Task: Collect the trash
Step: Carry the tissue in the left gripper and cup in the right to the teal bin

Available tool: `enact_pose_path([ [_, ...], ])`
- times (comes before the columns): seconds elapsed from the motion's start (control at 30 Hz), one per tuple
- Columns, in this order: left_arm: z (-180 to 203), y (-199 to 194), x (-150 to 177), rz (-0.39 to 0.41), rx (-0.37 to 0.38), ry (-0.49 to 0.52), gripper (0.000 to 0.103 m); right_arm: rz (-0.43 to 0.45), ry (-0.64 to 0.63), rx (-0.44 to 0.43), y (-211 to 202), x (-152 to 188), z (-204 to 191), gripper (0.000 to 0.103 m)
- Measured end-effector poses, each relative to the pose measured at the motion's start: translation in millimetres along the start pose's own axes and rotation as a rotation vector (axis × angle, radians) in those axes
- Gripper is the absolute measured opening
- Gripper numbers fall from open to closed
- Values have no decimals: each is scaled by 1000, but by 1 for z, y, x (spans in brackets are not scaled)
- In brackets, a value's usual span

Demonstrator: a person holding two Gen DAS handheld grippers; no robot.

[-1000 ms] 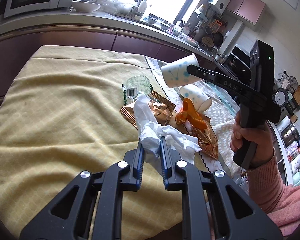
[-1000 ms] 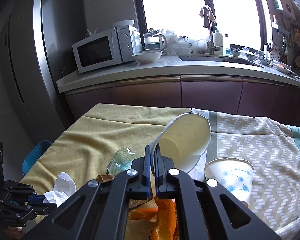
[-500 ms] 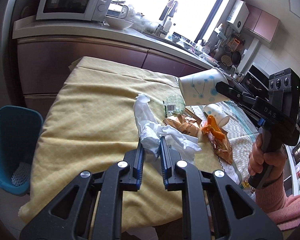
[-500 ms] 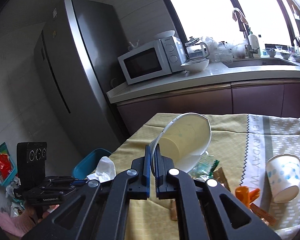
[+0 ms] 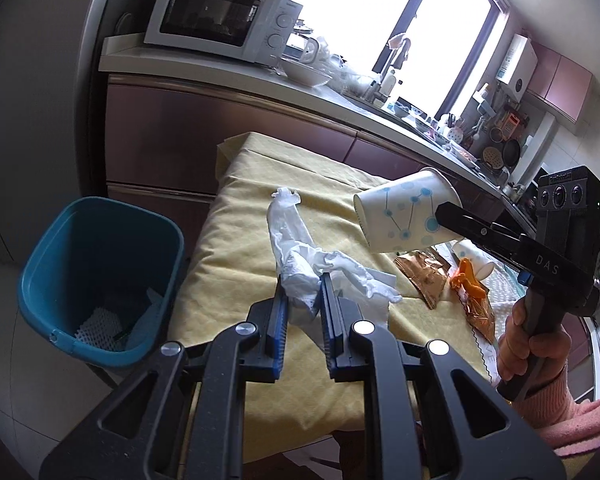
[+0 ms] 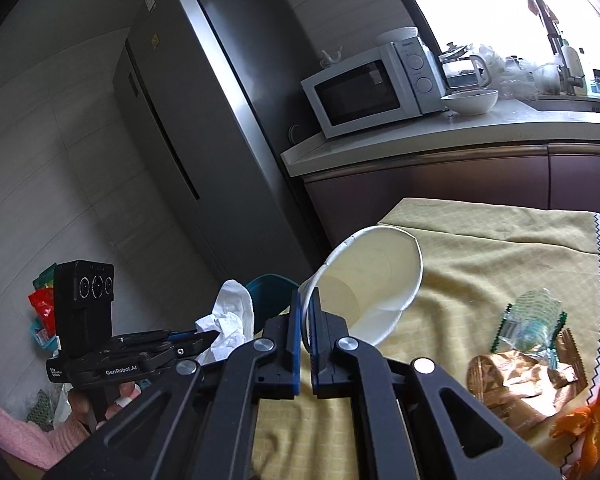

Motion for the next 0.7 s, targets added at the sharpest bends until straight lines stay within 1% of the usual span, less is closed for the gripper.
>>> enact_pose_path([
  [0.33,-43,-32,-5,37,-101,-46,15,-56,-13,-89,41,3,-26,3],
  [0.57,-54,-45,-4,48,-129,-59,15,-85,-9,-123,65,7,-33,3],
  [0.7,-57,-45,-6,52,-141,-63,15,-99,-10,-133,74,9,-35,3],
])
Point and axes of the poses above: each gripper's, at about its wrist camera, not at the fingertips, and y roughly the way its jaws point, z to its right, x to its underside, the point moved 2 cm from there along y, roughly the way its jaws point, and after that the axes turned 12 degrees about z, right-handed, at the moved point
